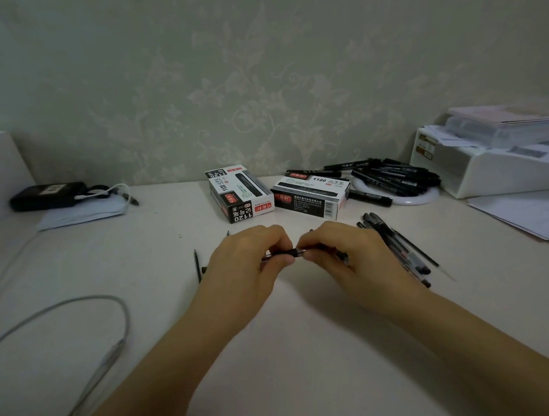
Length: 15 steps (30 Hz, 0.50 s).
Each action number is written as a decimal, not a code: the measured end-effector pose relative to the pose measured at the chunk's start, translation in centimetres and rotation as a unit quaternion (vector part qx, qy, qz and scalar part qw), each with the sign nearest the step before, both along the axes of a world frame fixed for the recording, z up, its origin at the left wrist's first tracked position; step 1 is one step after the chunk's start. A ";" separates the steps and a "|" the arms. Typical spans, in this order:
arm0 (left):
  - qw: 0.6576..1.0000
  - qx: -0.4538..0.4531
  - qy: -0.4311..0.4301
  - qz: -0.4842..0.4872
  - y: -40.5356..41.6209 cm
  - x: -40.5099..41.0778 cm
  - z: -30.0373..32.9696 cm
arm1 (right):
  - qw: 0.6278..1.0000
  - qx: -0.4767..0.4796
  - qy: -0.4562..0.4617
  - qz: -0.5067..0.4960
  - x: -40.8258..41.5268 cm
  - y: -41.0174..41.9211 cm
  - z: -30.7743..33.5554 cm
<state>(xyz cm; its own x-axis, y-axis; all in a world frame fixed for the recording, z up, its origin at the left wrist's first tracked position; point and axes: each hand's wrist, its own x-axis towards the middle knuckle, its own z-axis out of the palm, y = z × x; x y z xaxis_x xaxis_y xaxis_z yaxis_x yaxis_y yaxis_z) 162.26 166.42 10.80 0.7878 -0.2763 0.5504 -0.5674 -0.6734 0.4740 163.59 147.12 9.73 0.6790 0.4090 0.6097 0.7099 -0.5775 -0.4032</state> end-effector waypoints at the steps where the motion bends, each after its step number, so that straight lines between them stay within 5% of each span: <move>1: 1.000 -0.009 -0.003 0.002 0.0 0.0 0.0 | 1.000 0.006 0.000 0.001 0.1 0.1 0.0; 8: 0.999 -0.023 0.018 0.035 -0.1 0.5 -1.0 | 0.999 0.001 0.031 -0.025 0.5 0.4 -0.5; 15: 0.938 -0.062 0.034 0.338 5.9 2.9 -0.3 | 0.985 -0.013 0.023 -0.171 0.5 -0.9 -0.2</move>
